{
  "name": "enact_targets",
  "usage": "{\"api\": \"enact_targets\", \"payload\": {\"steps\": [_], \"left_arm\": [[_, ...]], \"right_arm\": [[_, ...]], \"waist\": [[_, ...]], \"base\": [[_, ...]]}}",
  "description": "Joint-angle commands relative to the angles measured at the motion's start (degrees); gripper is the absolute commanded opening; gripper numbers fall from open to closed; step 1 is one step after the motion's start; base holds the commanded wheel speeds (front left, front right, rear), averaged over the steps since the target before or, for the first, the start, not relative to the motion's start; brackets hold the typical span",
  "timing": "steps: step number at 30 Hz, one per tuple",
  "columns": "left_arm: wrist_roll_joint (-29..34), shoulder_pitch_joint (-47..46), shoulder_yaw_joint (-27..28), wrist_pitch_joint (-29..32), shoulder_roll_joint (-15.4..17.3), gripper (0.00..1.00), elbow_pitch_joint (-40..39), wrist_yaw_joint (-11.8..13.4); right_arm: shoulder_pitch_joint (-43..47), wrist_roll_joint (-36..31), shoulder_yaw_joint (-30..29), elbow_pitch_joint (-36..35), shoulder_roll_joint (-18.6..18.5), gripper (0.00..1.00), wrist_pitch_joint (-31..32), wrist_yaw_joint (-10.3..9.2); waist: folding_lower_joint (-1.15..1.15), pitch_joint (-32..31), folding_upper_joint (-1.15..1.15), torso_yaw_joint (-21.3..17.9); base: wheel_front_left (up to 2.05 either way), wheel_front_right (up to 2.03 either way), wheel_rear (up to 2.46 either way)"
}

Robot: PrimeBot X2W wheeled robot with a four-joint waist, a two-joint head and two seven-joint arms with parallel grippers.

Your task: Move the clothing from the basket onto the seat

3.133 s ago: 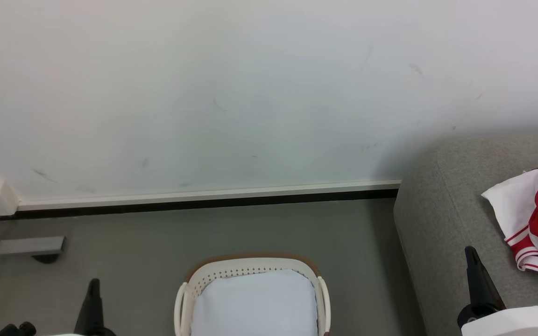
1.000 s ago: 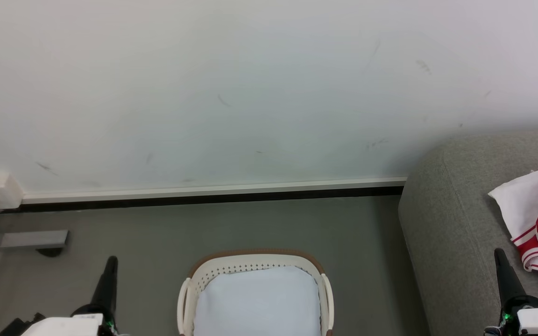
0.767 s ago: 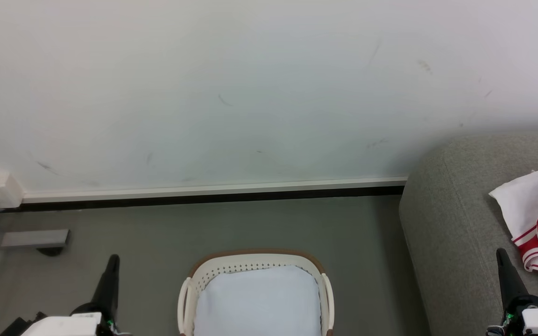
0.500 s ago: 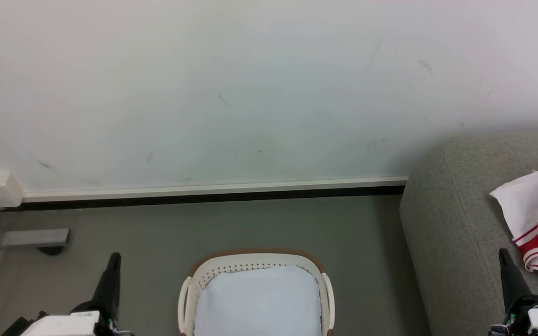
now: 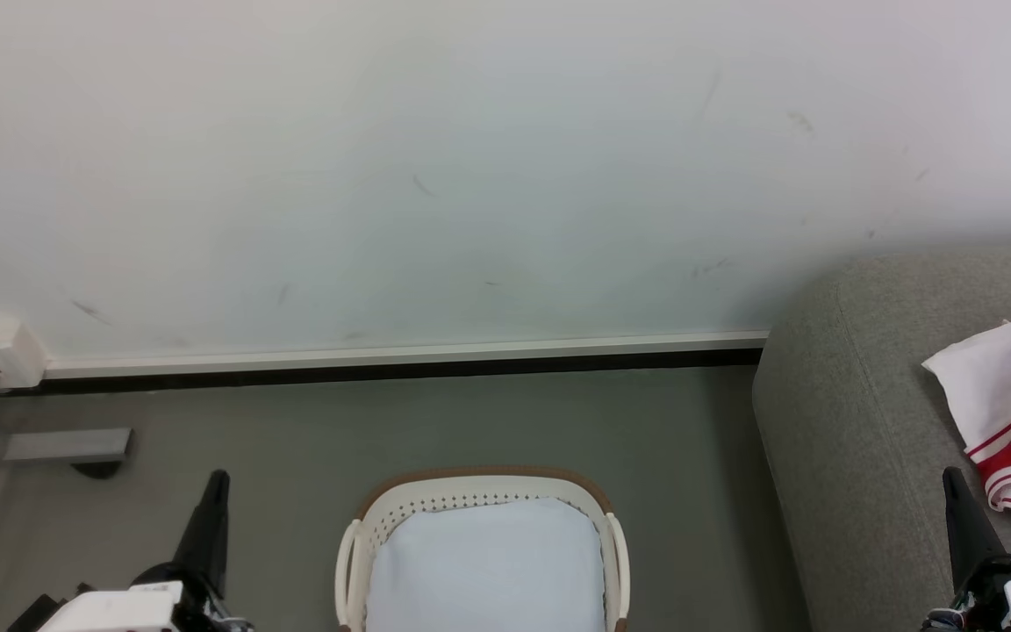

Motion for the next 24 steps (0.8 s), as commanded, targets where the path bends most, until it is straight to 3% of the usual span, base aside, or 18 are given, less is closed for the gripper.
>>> {"api": "enact_targets", "payload": {"steps": [1,24], "left_arm": [[-0.8,-0.5,0.0,0.3,0.1,0.0,-0.2,-0.2],[-0.8,-0.5,0.0,0.2,0.1,0.0,-0.2,-0.2]], "right_arm": [[-0.5,0.0,-0.1,-0.3,0.1,0.0,0.2,-0.12],[-0.5,-0.3,-0.4,-0.3,0.2,0.0,0.4,-0.12]], "waist": [[0.0,0.0,0.0,0.0],[0.0,0.0,0.0,0.0]], "base": [[0.0,0.0,0.0],[0.0,0.0,0.0]]}}
